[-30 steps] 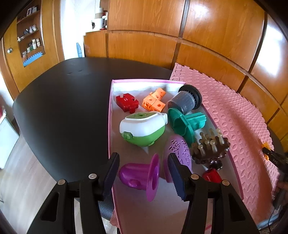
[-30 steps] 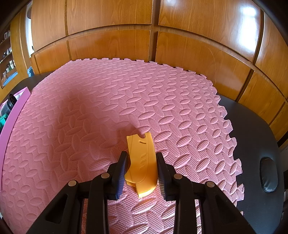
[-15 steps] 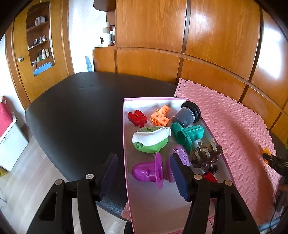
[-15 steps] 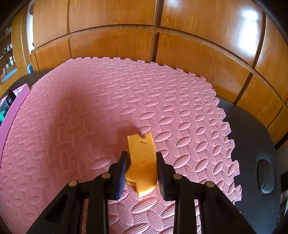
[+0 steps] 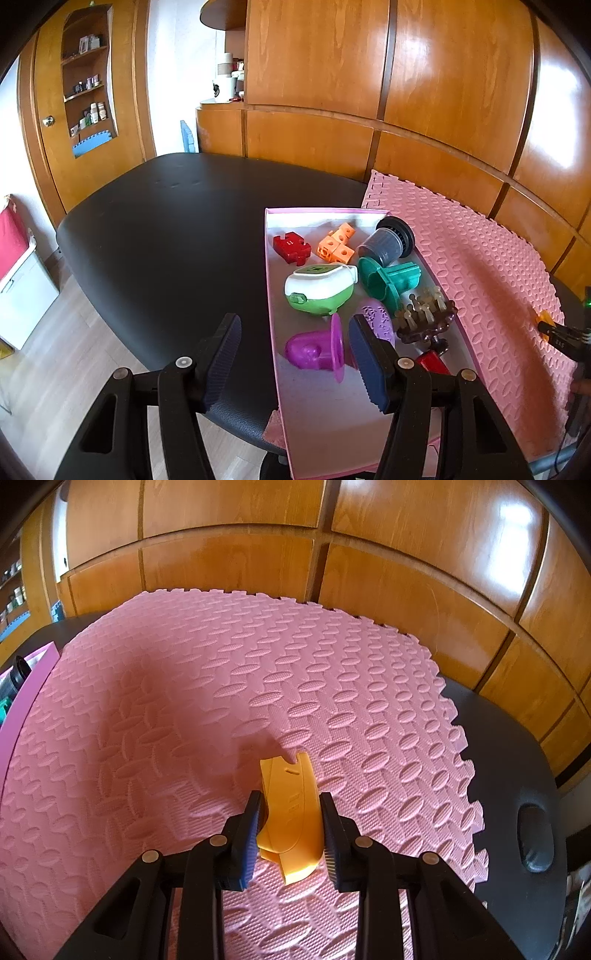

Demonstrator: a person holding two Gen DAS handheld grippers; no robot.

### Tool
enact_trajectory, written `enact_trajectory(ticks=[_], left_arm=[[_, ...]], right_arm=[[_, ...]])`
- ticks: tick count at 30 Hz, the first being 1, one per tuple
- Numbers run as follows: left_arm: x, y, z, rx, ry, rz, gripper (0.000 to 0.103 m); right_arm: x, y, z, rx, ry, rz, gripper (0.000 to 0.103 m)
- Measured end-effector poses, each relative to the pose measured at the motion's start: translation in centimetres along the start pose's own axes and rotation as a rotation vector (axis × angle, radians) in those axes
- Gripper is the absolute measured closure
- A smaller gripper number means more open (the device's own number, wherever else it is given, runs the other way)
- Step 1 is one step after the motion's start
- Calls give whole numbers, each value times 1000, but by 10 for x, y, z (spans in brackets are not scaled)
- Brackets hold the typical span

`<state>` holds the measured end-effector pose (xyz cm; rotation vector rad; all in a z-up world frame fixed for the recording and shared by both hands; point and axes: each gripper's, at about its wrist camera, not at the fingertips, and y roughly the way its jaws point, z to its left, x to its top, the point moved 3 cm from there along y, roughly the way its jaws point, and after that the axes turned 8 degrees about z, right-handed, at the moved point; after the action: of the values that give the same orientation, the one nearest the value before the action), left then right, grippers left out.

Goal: Organize rigid objects
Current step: 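Carry the orange piece over the tray with the right tool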

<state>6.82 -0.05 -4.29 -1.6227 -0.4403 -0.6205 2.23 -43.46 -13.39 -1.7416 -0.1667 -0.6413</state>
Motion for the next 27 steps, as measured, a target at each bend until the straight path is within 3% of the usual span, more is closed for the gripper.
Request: enact_trajectory(ticks=[8,13,20,27], left_arm=[[-2,0,4,-8,-8,1,42],[-2,1,7,-9,-18,7,42],[0,-1,22,9,-56,-5,42],[0,-2,42,39,-98,-8,42]], right_arm=[[-8,-9,10,93,48,44,74],[-6,-33,34,176,14,1,74],[4,-82,99,341,-143,-100,74],[-1,-126,196,576,-392,-136,74]])
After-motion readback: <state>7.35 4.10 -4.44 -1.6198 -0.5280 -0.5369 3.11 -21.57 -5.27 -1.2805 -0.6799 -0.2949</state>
